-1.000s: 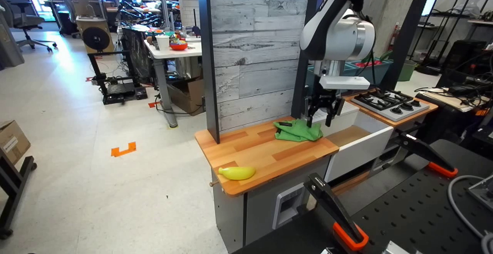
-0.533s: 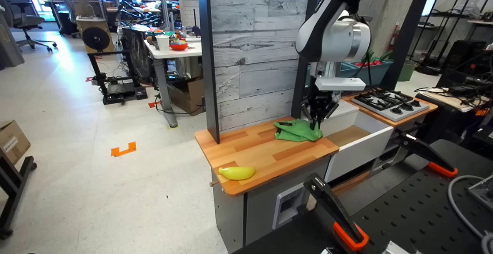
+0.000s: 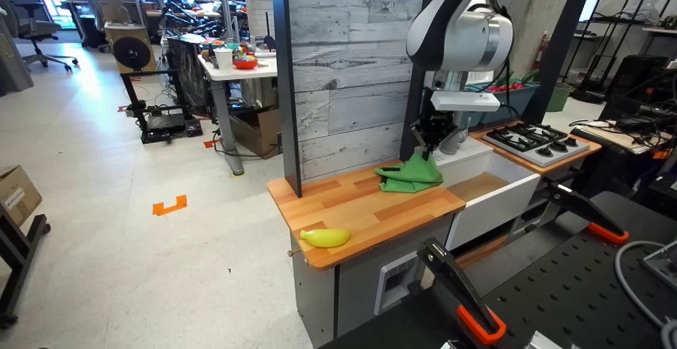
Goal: Unfold the green towel, then move the towel to the left
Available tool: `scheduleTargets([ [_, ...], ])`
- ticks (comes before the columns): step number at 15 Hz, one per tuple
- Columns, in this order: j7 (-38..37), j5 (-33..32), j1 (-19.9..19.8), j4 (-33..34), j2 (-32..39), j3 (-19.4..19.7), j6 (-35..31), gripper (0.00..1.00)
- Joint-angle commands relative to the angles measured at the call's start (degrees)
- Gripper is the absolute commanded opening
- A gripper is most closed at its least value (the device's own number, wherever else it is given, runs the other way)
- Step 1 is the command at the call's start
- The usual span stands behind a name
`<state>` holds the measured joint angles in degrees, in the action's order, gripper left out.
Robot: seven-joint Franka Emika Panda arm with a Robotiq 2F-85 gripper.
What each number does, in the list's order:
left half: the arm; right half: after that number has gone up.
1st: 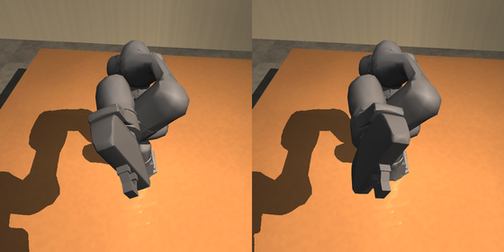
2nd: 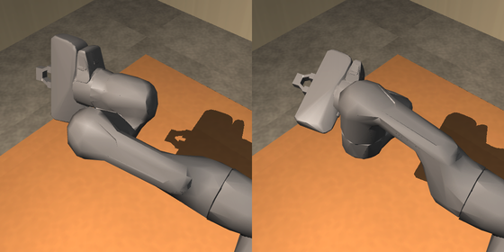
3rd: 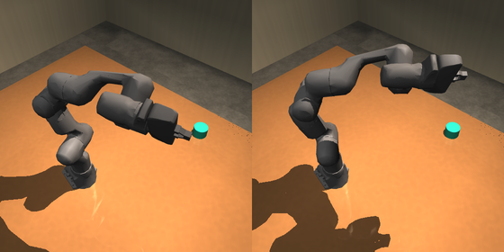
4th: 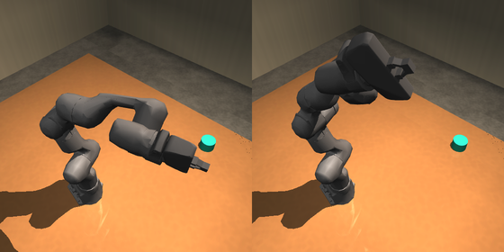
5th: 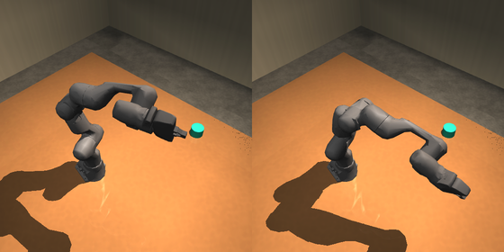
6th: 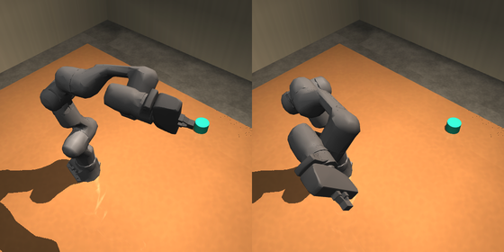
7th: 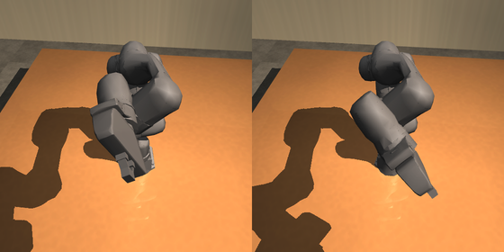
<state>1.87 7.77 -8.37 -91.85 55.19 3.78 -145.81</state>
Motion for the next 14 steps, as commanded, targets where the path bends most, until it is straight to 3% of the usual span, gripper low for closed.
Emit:
scheduleTargets([
  [1,1.47,-0.98,0.42,-11.21,-9.02,-1.6,-6.79,0.0],
  [9,3.79,-3.23,2.87,-28.37,-24.11,-4.75,-13.2,0.0],
  [14,3.73,-2.56,4.06,-34.1,-31.73,-6.84,-12.56,0.0],
])
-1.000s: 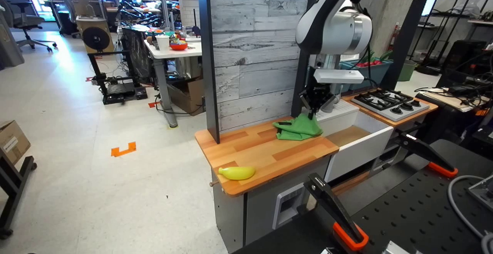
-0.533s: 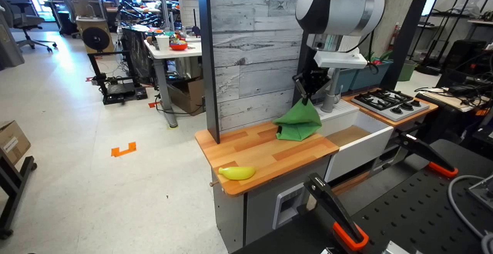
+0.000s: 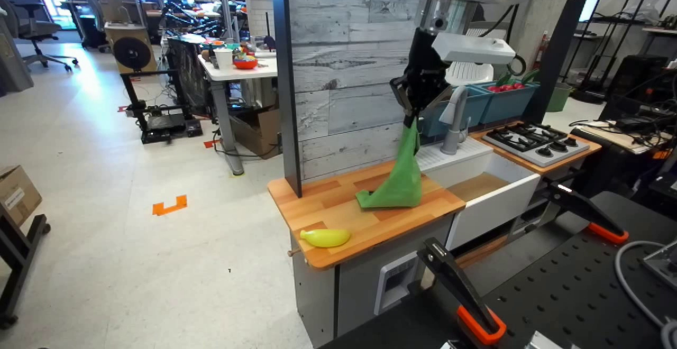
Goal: Unfold the green towel, then move the towel to the left
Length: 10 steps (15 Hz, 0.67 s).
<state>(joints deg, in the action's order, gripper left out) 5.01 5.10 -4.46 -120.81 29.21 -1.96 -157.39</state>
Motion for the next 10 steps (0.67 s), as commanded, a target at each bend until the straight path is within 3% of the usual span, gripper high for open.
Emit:
scheduleTargets([
  [1,0.92,0.49,0.02,-5.82,-7.12,-1.62,-0.52,0.0],
  [6,2.34,3.64,-0.74,-7.76,-12.13,-3.79,0.7,0.0],
  [10,1.71,4.8,-0.24,-5.44,-11.81,-3.42,2.33,0.0],
])
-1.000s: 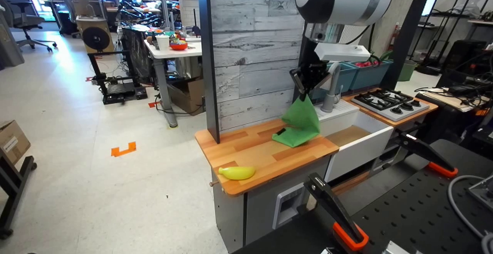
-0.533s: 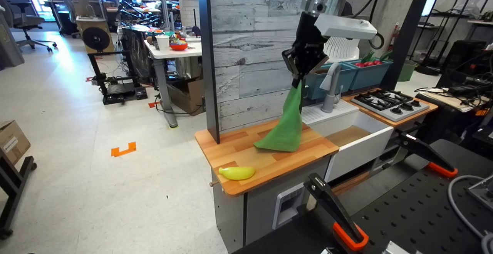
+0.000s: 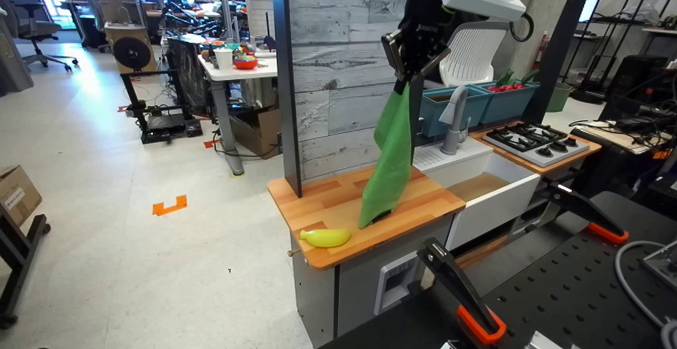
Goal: Unfold the green towel, then move the towel to the left
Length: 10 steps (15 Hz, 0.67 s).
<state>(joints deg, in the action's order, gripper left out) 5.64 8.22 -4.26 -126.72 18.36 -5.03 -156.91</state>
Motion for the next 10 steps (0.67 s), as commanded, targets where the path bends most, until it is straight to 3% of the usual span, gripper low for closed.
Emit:
scheduleTargets([
  [1,1.06,1.82,-0.65,1.85,0.14,-0.1,2.55,0.0],
  [10,7.93,6.46,-6.98,6.08,4.76,-0.26,6.04,0.0],
])
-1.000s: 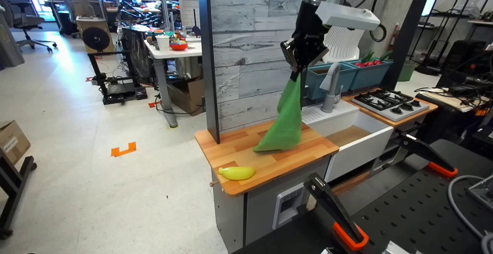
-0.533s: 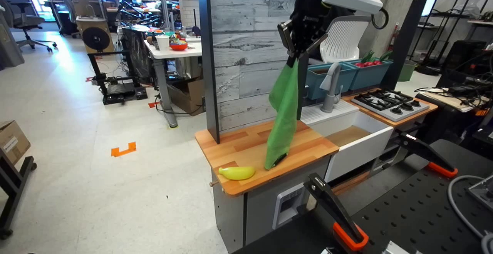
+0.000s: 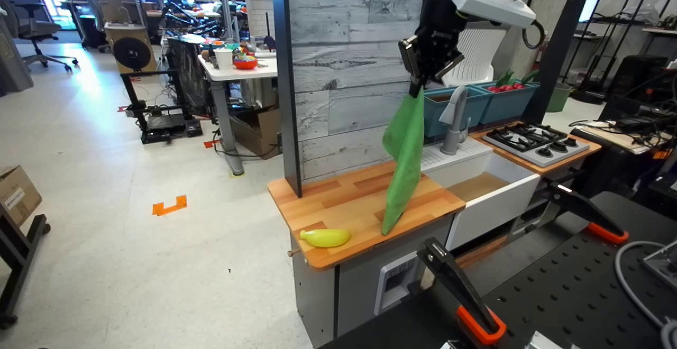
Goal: Unfold the green towel, then move the towel to the left
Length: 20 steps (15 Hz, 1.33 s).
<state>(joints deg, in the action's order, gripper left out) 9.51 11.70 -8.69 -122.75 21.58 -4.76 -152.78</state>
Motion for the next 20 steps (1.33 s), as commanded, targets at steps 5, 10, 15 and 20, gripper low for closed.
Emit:
scheduleTargets([
  [5,4.46,2.64,-3.99,5.39,4.81,0.36,3.92,0.0],
  [10,1.12,-0.14,-2.14,12.76,12.43,2.16,8.37,0.0],
  [15,-3.87,-2.03,0.61,21.84,20.14,3.9,13.39,0.0],
  [20,-7.62,-4.13,3.11,28.19,24.68,4.7,15.48,0.0],
])
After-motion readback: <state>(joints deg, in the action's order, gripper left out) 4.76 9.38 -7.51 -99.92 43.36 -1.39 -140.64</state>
